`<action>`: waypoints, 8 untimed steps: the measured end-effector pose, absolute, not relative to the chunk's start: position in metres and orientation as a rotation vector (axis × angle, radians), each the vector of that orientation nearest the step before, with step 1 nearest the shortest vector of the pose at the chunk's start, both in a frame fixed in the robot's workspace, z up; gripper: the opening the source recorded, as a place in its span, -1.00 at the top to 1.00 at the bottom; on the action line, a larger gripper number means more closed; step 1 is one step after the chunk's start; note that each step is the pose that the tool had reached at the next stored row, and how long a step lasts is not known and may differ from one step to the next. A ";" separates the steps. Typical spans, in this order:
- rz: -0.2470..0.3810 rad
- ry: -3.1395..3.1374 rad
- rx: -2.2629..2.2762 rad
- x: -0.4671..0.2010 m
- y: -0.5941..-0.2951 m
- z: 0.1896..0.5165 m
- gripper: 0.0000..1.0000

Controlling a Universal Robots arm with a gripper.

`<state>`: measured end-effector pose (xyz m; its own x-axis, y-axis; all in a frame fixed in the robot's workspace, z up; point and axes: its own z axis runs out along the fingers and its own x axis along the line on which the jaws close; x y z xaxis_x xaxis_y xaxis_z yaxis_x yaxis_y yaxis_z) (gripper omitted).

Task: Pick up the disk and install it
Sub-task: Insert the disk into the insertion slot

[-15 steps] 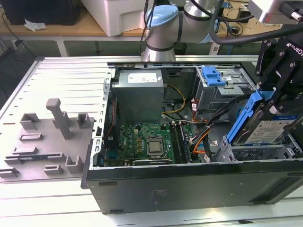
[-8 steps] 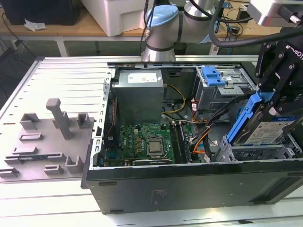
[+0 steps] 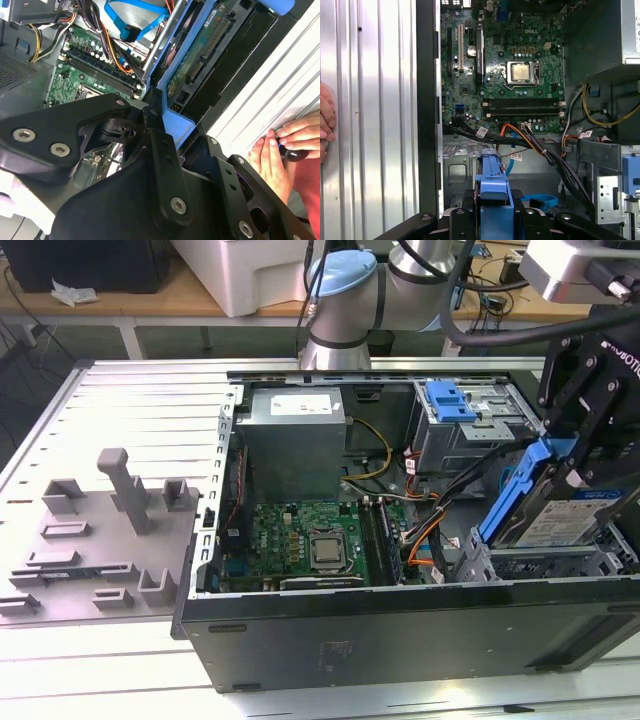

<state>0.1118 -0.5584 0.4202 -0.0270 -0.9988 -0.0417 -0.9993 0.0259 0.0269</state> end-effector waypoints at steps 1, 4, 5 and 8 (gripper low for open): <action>0.076 2.242 -2.184 0.112 -0.558 0.419 0.26; 0.076 2.242 -2.184 0.112 -0.558 0.418 0.26; 0.076 2.242 -2.184 0.112 -0.558 0.417 0.26; 0.076 2.242 -2.184 0.112 -0.559 0.416 0.26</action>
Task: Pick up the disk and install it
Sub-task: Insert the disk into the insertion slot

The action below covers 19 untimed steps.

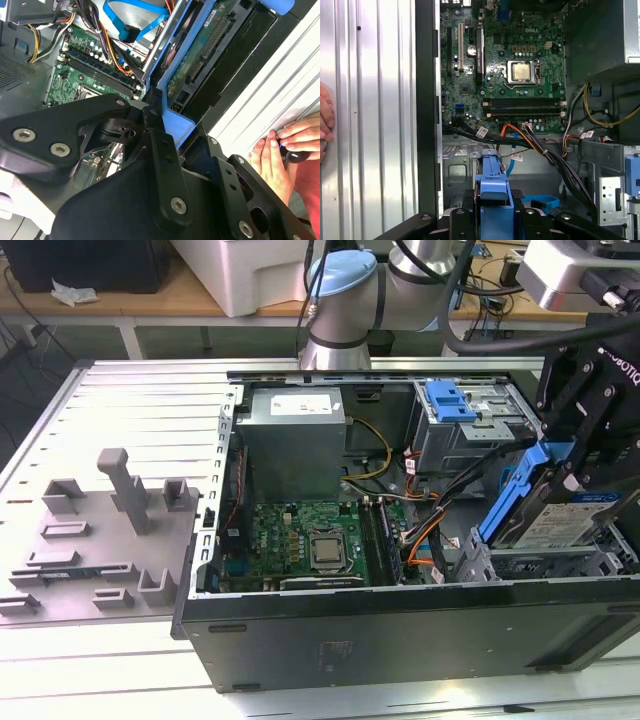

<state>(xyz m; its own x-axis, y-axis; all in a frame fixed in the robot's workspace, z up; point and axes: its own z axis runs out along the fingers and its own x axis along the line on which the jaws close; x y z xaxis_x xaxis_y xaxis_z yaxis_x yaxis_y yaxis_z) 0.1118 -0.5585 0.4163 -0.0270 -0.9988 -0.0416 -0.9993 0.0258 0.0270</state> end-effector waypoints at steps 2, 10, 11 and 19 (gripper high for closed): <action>0.076 2.242 -2.184 0.112 -0.559 0.416 0.26; 0.075 2.242 -2.184 0.112 -0.559 0.416 0.26; 0.076 2.242 -2.184 0.112 -0.558 0.416 0.25; 0.076 2.242 -2.184 0.112 -0.558 0.416 0.12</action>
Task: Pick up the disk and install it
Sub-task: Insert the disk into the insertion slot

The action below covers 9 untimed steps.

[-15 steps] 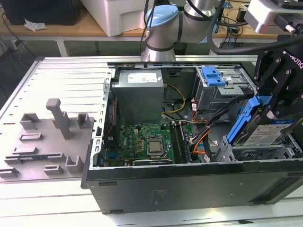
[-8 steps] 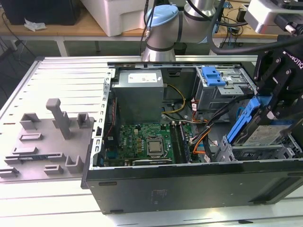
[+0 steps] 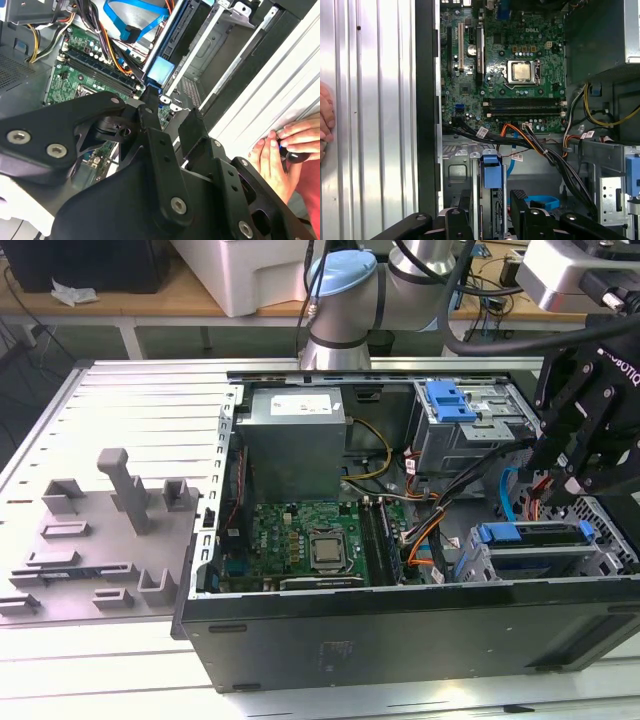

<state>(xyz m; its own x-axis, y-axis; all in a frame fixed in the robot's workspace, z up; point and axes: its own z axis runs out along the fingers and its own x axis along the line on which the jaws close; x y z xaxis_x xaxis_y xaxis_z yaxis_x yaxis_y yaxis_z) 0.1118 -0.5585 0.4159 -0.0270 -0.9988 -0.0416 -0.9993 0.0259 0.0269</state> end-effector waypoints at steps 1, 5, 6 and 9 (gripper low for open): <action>0.076 2.242 -2.184 0.112 -0.558 0.416 0.12; 0.076 2.242 -2.184 0.112 -0.558 0.416 0.12; 0.076 2.242 -2.184 0.112 -0.558 0.416 0.12; 0.076 2.242 -2.184 0.112 -0.558 0.416 0.12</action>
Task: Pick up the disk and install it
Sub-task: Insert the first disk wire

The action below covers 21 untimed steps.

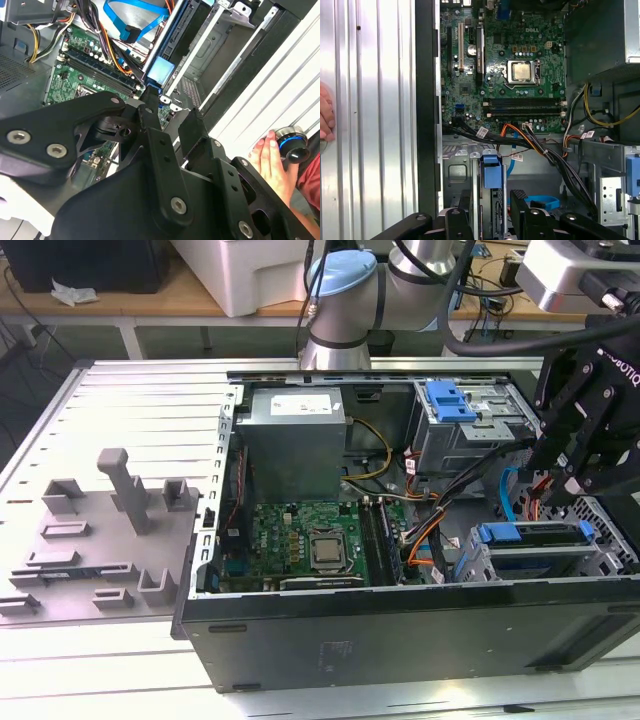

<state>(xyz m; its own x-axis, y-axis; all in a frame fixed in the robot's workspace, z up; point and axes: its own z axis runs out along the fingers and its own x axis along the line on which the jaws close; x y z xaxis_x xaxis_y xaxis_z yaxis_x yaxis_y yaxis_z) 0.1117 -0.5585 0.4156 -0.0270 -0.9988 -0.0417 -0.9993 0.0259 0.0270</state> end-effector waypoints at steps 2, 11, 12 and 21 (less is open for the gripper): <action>0.076 2.242 -2.184 0.112 -0.558 0.416 0.12; 0.076 2.242 -2.184 0.112 -0.558 0.415 0.12; 0.076 2.242 -2.184 0.112 -0.558 0.415 0.12; 0.009 2.273 -2.212 0.120 -0.530 0.415 0.12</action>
